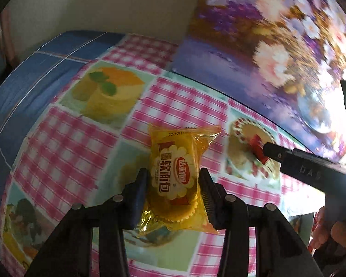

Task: Organize snacks
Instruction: 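Close left gripper on the yellow soft-bread bag while right gripper closes on the red candy, then carry the yellow bag into the tray and release while right gripper drops the red candy there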

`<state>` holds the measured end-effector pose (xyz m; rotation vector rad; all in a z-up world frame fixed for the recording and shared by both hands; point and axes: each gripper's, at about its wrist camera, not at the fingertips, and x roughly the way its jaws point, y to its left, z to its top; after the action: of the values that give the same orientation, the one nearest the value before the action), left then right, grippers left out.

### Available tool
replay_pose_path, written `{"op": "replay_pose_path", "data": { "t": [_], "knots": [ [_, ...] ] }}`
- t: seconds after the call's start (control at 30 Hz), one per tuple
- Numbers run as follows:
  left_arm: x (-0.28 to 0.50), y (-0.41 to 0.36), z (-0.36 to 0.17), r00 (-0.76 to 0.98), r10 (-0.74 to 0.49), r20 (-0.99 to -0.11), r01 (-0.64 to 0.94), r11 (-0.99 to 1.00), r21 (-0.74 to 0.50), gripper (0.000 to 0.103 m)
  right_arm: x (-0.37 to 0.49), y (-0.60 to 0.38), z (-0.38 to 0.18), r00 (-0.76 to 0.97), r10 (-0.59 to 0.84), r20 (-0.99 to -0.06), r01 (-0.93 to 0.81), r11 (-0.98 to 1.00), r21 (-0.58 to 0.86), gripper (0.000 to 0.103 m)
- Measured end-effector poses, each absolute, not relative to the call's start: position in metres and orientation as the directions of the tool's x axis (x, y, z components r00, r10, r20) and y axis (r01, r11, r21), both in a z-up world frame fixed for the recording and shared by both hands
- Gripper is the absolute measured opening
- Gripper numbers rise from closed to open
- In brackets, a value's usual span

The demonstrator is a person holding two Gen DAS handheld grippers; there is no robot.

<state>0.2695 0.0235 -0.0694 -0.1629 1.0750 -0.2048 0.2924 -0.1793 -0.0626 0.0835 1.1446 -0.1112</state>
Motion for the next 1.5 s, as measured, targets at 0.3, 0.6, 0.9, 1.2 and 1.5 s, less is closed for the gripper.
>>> {"op": "replay_pose_path", "data": {
  "t": [0.3,0.6,0.9,1.2,1.5],
  "knots": [
    [0.272,0.035,-0.075,0.453,-0.246,-0.857,0.064,0.968,-0.244,0.046,0.306,-0.162,-0.078,0.394,-0.027,-0.919,0.100,0.995,0.013,0.049],
    [0.274,0.034,-0.076,0.451,-0.238,-0.860,0.067,0.970,-0.234,0.046,0.312,-0.147,-0.080,0.398,-0.025,-0.917,0.076,0.997,0.005,0.021],
    [0.258,0.033,-0.068,0.425,-0.221,-0.878,0.053,0.974,-0.220,0.042,0.279,-0.147,-0.058,0.413,-0.017,-0.911,0.079,0.997,0.017,0.019],
    [0.209,0.024,-0.044,0.409,-0.232,-0.883,0.023,0.969,-0.244,0.042,0.213,-0.165,-0.017,0.426,-0.030,-0.904,0.119,0.993,0.023,0.019],
    [0.154,0.016,-0.012,0.402,-0.271,-0.875,-0.012,0.954,-0.301,0.042,0.140,-0.173,0.027,0.482,-0.052,-0.875,0.167,0.985,0.034,0.019]
  ]
}}
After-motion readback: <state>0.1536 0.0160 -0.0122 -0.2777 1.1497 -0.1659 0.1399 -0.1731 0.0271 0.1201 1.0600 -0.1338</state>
